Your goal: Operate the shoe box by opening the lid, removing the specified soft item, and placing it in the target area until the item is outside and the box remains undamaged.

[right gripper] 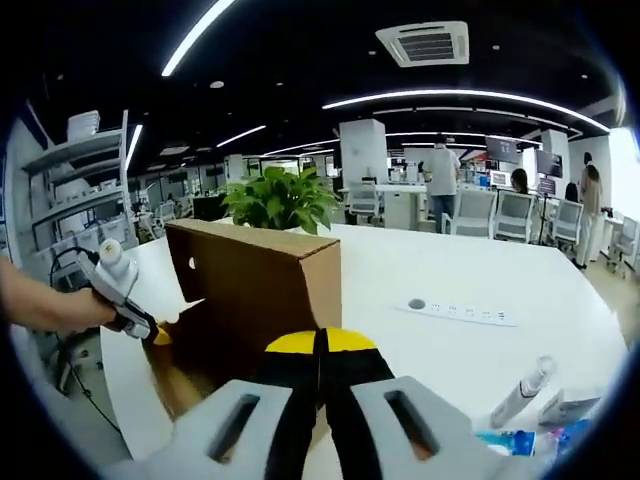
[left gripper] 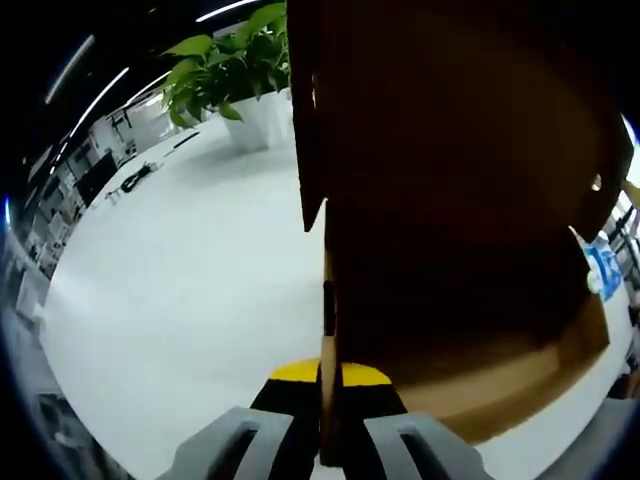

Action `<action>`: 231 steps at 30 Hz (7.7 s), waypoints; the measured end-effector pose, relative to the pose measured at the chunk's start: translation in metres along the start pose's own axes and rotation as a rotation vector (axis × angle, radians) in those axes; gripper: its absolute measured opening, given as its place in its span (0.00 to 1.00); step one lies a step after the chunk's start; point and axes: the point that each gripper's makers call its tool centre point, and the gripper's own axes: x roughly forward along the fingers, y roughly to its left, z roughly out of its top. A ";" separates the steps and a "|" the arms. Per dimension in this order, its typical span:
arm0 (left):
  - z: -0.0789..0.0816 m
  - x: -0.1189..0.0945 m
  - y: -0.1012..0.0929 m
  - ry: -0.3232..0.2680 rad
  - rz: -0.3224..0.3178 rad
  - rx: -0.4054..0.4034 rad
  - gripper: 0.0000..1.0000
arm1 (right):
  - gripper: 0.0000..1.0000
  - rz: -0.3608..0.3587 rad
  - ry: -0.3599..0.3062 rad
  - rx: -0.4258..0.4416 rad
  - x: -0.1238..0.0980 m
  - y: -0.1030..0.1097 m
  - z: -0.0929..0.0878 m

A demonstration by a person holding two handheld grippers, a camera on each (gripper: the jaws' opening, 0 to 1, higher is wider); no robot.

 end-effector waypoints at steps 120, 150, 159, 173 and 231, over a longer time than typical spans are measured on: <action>-0.039 -0.069 -0.021 -0.077 -0.262 0.260 0.19 | 0.00 -0.060 0.116 0.019 -0.058 0.029 -0.119; 0.005 -0.066 -0.008 -0.111 -0.308 0.218 0.23 | 0.21 -0.104 0.145 0.120 -0.057 0.053 -0.116; -0.001 -0.066 -0.010 -0.097 -0.325 0.232 0.24 | 0.21 -0.117 0.172 0.124 -0.057 0.054 -0.124; -0.005 -0.064 -0.007 -0.127 -0.361 0.191 0.23 | 0.23 -0.113 0.158 0.158 -0.054 0.054 -0.130; 0.002 -0.032 -0.060 -0.270 -0.478 0.356 0.40 | 0.45 -0.050 0.260 0.060 -0.013 0.030 -0.152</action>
